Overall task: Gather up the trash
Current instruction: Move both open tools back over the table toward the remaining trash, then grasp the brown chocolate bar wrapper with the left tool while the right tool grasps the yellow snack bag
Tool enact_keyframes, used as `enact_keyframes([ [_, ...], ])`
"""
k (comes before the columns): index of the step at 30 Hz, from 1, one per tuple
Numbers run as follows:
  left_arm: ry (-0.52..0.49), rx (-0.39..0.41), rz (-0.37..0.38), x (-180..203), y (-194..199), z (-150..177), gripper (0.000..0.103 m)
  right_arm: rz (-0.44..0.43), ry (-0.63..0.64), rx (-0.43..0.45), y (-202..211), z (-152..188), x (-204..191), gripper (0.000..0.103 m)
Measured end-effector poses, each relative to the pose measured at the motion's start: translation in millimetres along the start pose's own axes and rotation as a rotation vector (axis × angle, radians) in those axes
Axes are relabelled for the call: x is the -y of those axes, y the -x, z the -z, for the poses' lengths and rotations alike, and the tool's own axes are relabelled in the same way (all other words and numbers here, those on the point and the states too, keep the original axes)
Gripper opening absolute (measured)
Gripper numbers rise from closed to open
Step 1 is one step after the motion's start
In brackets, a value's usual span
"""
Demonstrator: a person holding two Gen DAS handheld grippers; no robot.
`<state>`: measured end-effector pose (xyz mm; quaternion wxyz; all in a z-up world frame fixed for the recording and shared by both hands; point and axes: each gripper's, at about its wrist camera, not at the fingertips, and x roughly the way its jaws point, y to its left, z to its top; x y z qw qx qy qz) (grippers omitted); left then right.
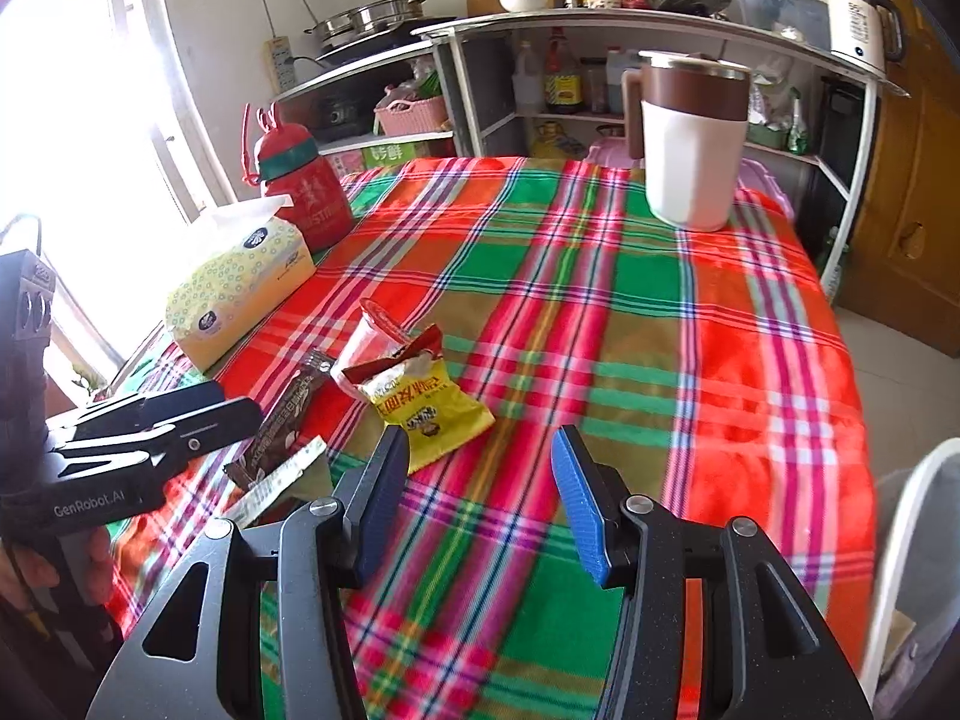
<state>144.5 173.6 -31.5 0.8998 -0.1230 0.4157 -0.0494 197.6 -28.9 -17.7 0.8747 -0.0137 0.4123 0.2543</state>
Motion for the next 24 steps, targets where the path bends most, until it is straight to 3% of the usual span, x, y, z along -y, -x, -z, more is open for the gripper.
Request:
enact_keyframes([
  [8, -0.014, -0.054, 0.001, -2, -20, -2, 0.062, -0.039, 0.013, -0.023, -18, -8, -5, 0.056],
  [14, -0.011, -0.052, -0.013, -5, -23, -4, 0.052, -0.075, 0.014, -0.034, -27, -15, -7, 0.057],
  [24, -0.049, -0.049, -0.037, -1, -26, -6, 0.052, -0.094, 0.014, -0.069, -44, -16, -8, 0.058],
])
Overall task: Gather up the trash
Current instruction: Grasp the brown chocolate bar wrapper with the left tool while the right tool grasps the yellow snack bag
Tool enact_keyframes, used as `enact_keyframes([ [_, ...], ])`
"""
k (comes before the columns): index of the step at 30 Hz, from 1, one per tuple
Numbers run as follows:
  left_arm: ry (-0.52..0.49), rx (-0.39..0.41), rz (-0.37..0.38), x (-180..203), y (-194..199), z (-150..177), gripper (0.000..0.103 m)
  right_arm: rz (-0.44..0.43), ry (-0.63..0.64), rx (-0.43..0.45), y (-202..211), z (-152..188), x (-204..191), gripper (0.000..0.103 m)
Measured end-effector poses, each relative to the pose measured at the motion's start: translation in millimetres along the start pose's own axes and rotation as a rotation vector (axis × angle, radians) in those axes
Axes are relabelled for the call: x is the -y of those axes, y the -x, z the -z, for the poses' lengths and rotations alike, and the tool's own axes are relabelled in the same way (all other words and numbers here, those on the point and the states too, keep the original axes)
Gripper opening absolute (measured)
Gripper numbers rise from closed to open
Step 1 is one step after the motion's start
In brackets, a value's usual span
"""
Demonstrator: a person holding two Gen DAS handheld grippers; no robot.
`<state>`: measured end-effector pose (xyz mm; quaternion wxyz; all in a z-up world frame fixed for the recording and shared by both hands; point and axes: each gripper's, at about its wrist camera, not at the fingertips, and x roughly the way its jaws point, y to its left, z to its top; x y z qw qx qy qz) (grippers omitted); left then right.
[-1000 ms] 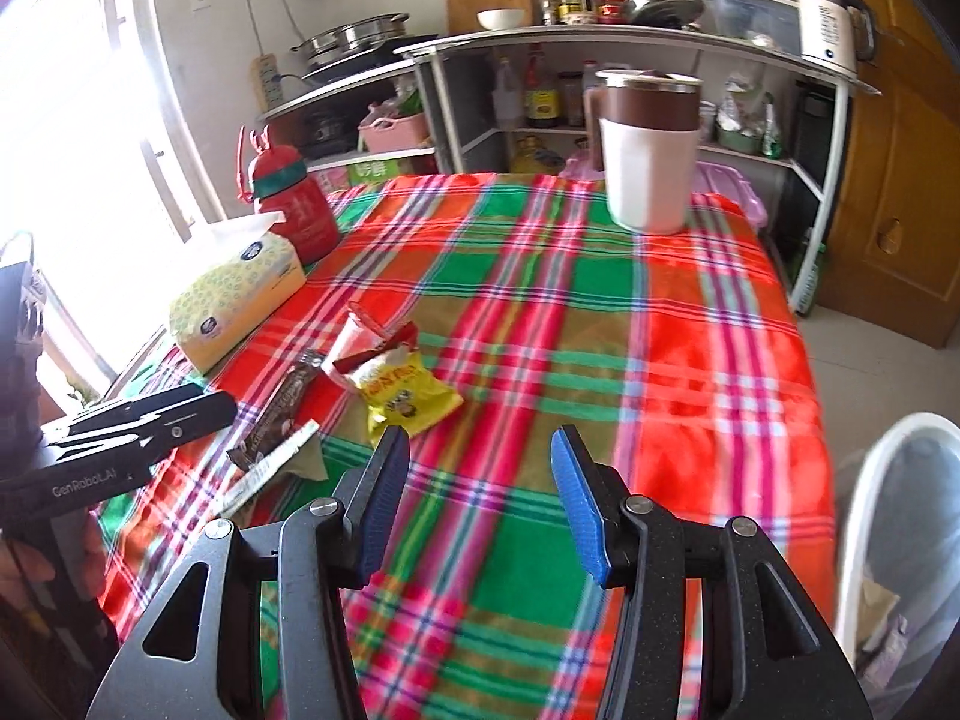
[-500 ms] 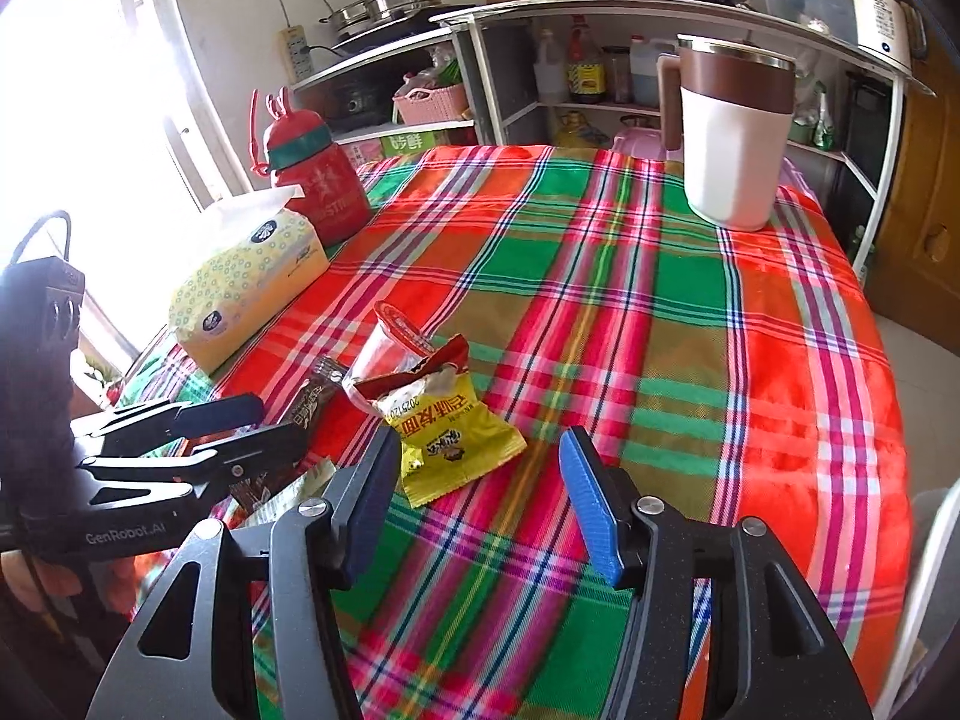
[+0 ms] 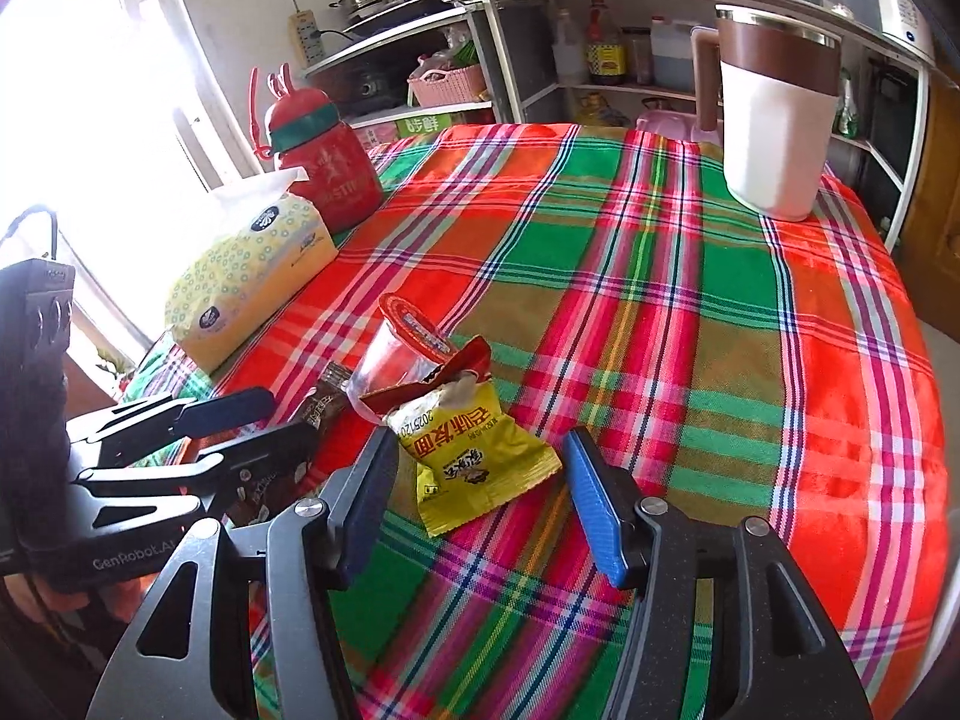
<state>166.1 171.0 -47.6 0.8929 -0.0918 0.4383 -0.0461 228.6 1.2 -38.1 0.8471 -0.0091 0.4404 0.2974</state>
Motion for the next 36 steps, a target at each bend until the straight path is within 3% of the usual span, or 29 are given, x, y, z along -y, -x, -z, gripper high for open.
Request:
enact_keyframes([
  [8, -0.010, -0.005, -0.005, 3, 1, -1, 0.054, 0.013, 0.008, 0.012, 2, 0, 1, 0.057],
  [12, -0.054, -0.004, -0.045, 10, -2, 1, 0.054, 0.009, 0.018, -0.003, 0, 4, -1, 0.046],
  [18, -0.053, -0.001, -0.051, 9, -3, 0, 0.054, -0.001, -0.010, 0.008, 3, 7, 3, 0.041],
  [24, -0.051, 0.005, -0.096, 8, -3, 1, 0.037, -0.001, -0.041, 0.033, 11, 10, 9, 0.033],
  [26, -0.042, 0.006, -0.106, 5, -2, 0, 0.026, 0.000, -0.048, 0.041, 14, 11, 11, 0.030],
  [27, -0.039, 0.006, -0.110, 5, -1, 1, 0.024, 0.002, -0.052, 0.046, 16, 12, 12, 0.012],
  [28, -0.033, 0.008, -0.112, 3, -1, 1, 0.021, 0.005, -0.055, 0.049, 17, 12, 12, 0.006],
  [36, -0.004, 0.014, -0.100, 1, 3, 5, 0.020, -0.026, -0.105, 0.077, 23, 10, 20, 0.005],
])
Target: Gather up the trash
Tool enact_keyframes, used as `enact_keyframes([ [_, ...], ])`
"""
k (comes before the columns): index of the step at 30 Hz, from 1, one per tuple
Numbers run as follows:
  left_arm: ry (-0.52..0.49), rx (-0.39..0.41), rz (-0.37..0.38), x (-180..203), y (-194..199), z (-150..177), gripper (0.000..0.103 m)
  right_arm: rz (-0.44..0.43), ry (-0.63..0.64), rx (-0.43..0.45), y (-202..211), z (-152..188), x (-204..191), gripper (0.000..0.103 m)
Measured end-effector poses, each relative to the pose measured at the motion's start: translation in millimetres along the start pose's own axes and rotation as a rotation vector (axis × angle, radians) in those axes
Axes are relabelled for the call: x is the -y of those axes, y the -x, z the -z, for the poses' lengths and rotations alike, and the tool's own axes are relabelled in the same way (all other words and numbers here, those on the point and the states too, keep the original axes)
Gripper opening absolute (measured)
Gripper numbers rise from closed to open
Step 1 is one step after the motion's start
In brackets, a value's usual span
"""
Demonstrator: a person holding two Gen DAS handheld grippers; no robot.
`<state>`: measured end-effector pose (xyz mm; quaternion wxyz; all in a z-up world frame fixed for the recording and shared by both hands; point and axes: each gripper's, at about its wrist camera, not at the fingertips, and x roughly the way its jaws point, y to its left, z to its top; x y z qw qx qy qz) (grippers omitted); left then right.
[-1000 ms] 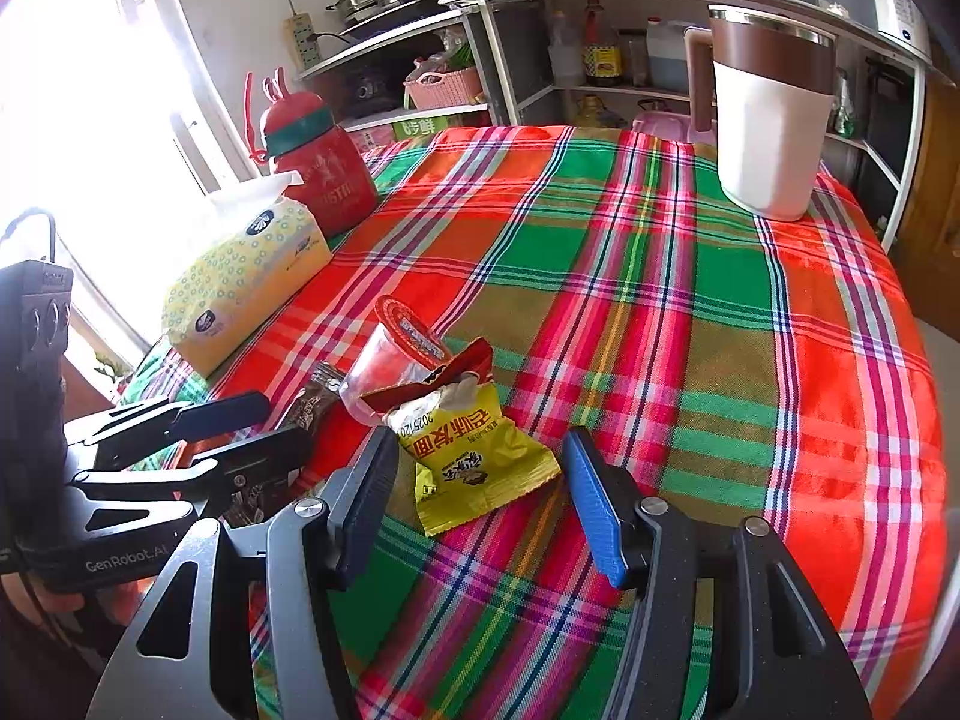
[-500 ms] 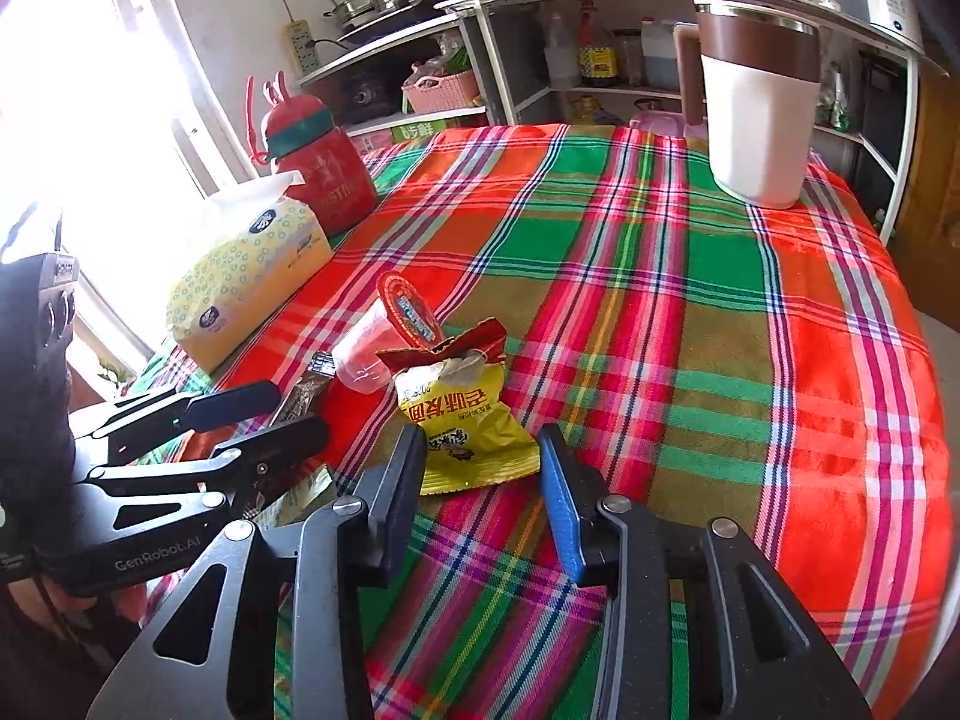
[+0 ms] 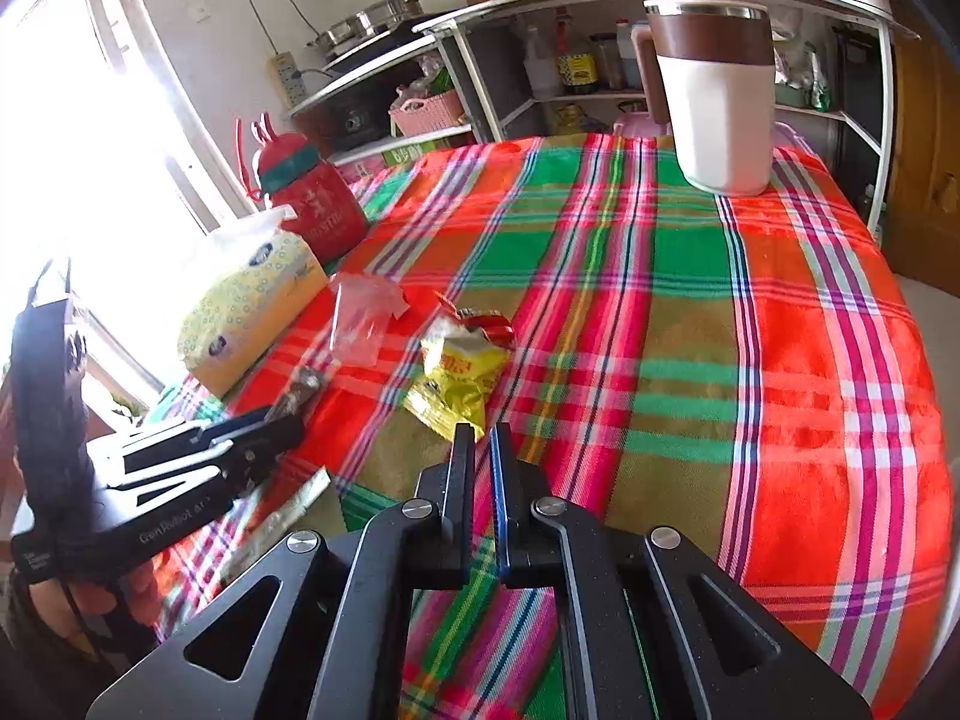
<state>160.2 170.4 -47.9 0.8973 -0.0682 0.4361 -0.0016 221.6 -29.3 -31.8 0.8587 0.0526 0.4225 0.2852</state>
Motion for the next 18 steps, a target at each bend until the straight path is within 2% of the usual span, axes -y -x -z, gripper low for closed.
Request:
enact_keyframes([
  [1, 0.003, 0.001, 0.000, 0, 0, 0, 0.020, 0.000, -0.009, 0.009, 1, -1, 0, 0.006],
  [2, 0.004, 0.003, -0.002, -1, 1, 0, 0.020, -0.001, -0.020, 0.019, 2, -4, 1, 0.013],
  [3, 0.008, 0.004, -0.003, -1, 1, 0, 0.020, -0.006, -0.028, 0.026, 3, -7, 1, 0.029],
  [5, 0.016, 0.003, 0.001, -3, 1, 0, 0.020, -0.004, -0.033, 0.033, 1, -11, -1, 0.052],
  [13, 0.039, 0.008, 0.007, -5, 2, 1, 0.020, 0.043, -0.017, -0.038, -35, -25, -12, 0.053],
  [14, 0.042, 0.008, 0.008, -5, 2, 1, 0.020, 0.059, -0.014, -0.036, -37, -25, -13, 0.051],
  [15, 0.046, 0.010, 0.008, -6, 2, 1, 0.020, 0.075, -0.009, -0.029, -39, -26, -15, 0.038],
  [18, 0.051, 0.012, 0.011, -7, 4, 2, 0.020, 0.077, 0.008, -0.019, -37, -25, -18, 0.031],
])
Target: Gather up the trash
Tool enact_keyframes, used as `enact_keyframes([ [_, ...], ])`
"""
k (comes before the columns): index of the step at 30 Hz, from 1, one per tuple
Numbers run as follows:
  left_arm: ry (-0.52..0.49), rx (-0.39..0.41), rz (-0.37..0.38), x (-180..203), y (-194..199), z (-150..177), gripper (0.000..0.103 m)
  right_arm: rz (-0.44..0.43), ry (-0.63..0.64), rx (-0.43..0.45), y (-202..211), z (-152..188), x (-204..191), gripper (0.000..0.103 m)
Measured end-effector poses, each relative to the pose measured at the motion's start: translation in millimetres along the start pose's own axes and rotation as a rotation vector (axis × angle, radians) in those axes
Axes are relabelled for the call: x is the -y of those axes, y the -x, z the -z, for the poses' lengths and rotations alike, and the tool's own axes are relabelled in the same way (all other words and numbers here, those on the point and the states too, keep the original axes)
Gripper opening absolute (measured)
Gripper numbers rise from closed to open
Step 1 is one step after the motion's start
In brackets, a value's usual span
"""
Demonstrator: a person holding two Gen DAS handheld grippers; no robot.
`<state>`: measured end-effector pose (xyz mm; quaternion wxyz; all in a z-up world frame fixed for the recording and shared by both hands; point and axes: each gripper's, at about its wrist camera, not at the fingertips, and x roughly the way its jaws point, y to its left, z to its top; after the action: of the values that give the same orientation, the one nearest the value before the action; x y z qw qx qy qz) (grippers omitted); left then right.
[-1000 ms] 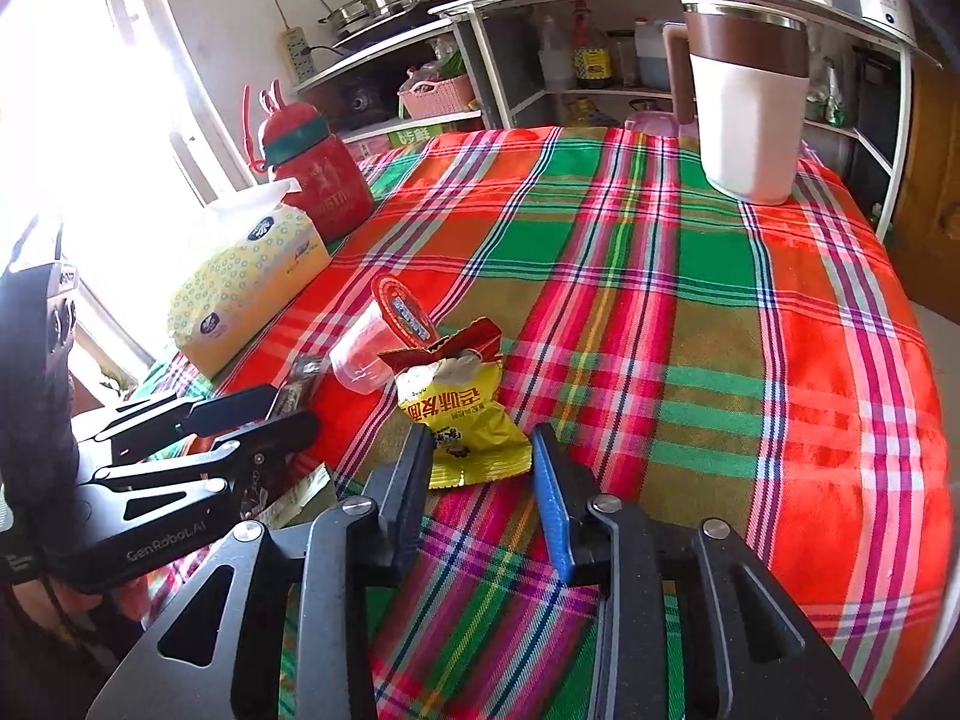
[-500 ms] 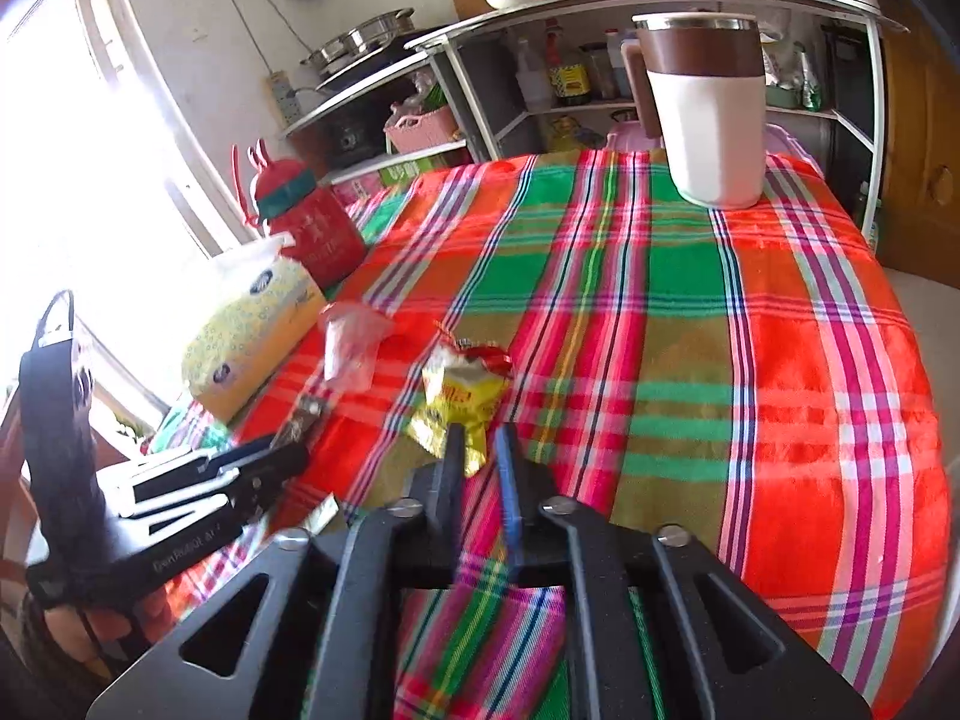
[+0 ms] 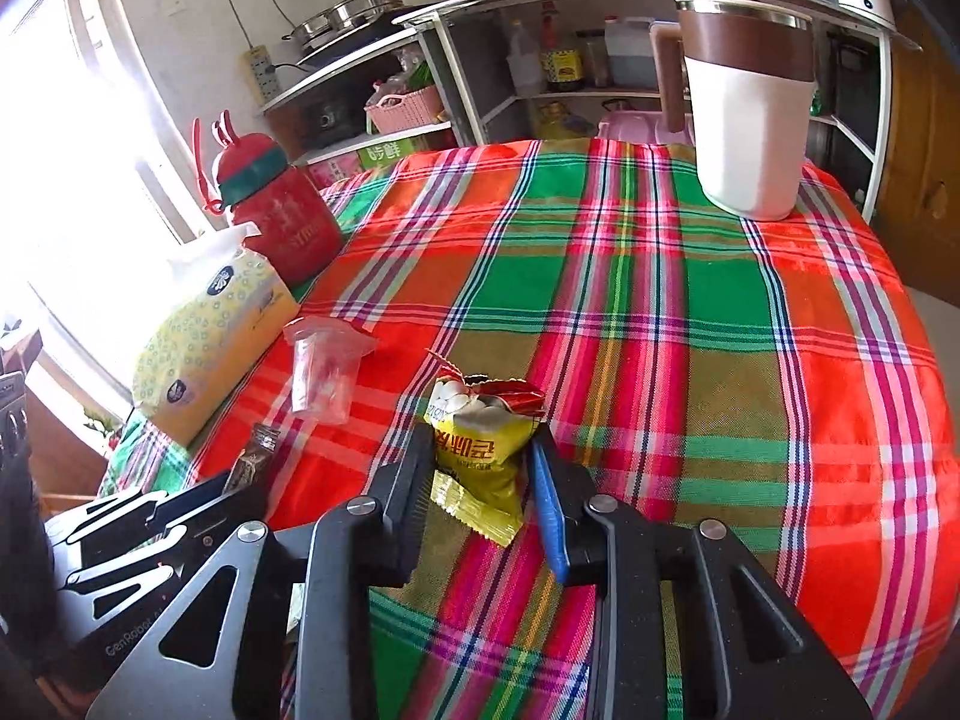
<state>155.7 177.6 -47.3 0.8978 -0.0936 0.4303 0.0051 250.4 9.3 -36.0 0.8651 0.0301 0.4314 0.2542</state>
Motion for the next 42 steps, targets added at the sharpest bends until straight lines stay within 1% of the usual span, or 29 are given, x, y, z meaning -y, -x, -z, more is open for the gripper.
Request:
enact_keyframes([
  [1, 0.003, 0.002, 0.001, -1, 1, 1, 0.020, 0.004, 0.006, 0.006, 1, 1, 0, 0.030],
  [2, 0.004, 0.004, 0.001, -1, 2, 1, 0.020, 0.007, 0.010, 0.012, 2, 2, -1, 0.027],
  [6, 0.009, 0.007, 0.002, -1, 5, 2, 0.020, -0.008, 0.000, 0.031, 10, 5, 0, 0.026],
  [15, -0.007, 0.040, 0.023, 10, 28, 6, 0.020, -0.031, -0.075, 0.080, 53, 16, 15, 0.026],
  [26, -0.048, 0.101, 0.035, 38, 59, 7, 0.020, 0.001, -0.118, 0.156, 108, 45, 32, 0.026],
  [30, -0.051, 0.114, 0.042, 48, 66, 8, 0.020, 0.007, -0.138, 0.176, 123, 52, 40, 0.026],
  [36, -0.088, 0.135, 0.059, 71, 77, 8, 0.018, 0.013, -0.160, 0.220, 149, 60, 54, 0.026],
  [40, -0.119, 0.147, 0.064, 88, 80, 6, 0.018, 0.025, -0.186, 0.242, 162, 64, 67, 0.026],
  [42, -0.112, 0.142, 0.054, 90, 77, 5, 0.018, 0.033, -0.194, 0.245, 167, 67, 71, 0.026],
])
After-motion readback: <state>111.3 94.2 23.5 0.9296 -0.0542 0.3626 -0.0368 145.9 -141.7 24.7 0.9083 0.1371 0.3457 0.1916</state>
